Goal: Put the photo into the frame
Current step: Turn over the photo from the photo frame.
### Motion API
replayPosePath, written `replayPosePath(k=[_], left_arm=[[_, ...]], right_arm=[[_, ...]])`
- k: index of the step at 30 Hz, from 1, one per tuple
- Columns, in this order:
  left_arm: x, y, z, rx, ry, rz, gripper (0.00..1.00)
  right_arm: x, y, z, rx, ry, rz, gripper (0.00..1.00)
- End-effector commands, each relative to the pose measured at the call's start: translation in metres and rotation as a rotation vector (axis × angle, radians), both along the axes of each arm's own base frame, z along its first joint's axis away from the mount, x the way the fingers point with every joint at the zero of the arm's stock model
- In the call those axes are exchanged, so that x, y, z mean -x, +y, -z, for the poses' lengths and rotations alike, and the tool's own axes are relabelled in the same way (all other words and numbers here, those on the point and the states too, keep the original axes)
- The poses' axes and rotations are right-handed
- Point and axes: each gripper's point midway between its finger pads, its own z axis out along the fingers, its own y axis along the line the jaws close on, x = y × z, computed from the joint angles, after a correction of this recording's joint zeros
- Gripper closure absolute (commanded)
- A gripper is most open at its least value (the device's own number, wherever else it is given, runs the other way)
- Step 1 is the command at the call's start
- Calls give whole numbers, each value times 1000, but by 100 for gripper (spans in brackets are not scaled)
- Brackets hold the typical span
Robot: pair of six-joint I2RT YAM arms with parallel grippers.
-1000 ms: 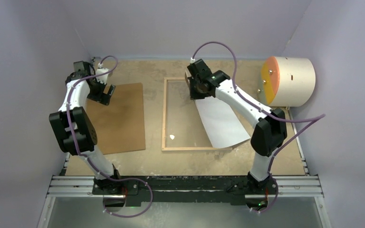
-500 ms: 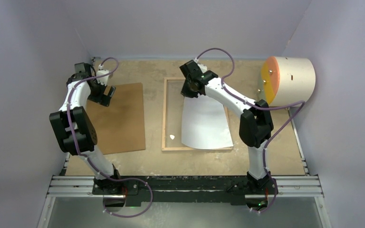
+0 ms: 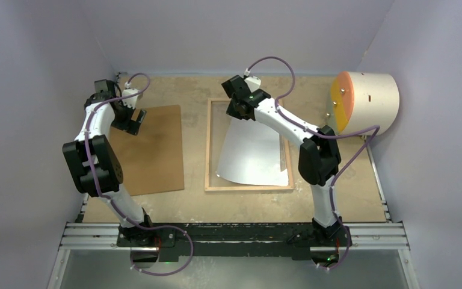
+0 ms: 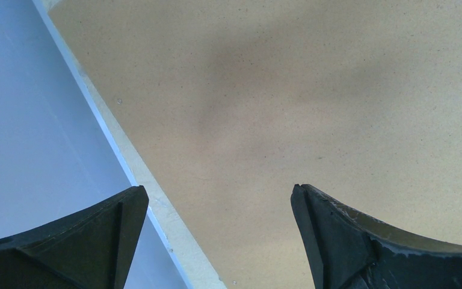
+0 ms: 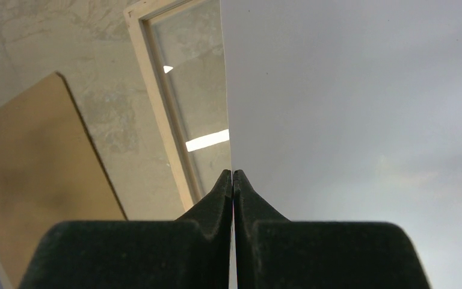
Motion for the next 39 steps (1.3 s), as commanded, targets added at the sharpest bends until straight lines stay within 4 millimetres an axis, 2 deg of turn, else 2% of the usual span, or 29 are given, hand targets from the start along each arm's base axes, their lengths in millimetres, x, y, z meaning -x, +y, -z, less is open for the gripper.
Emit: replayPosePath(k=[1, 7, 14, 20, 28, 29, 32, 35, 36, 37, 38, 39], left_arm=[[-3, -2, 2, -8, -6, 18, 2], [-3, -2, 5, -2, 2, 18, 2], [-3, -3, 3, 2, -3, 18, 2], [-3, -4, 2, 2, -3, 22, 2], [-1, -4, 4, 0, 2, 30, 2], [-1, -4, 4, 0, 2, 31, 3], [0, -5, 5, 2, 6, 32, 2], [0, -4, 7, -3, 10, 35, 2], [1, -4, 7, -4, 11, 36, 2], [1, -4, 8, -2, 14, 42, 2], [2, -6, 8, 2, 17, 52, 2], [3, -7, 8, 5, 17, 59, 2]], right_arm=[[-6, -10, 0, 73, -32, 10, 100], [-5, -7, 11, 132, -29, -106, 100], [5, 19, 30, 144, 17, -288, 100], [12, 32, 35, 183, 23, -341, 100], [16, 37, 40, 157, 47, -342, 100], [16, 38, 40, 151, 50, -346, 96], [17, 42, 39, 133, 52, -352, 71], [17, 45, 35, 110, 42, -354, 43], [17, 46, 33, 103, 36, -353, 31], [16, 46, 31, 101, 32, -351, 13], [15, 46, 30, 101, 27, -343, 3], [14, 46, 28, 100, 24, -338, 1]])
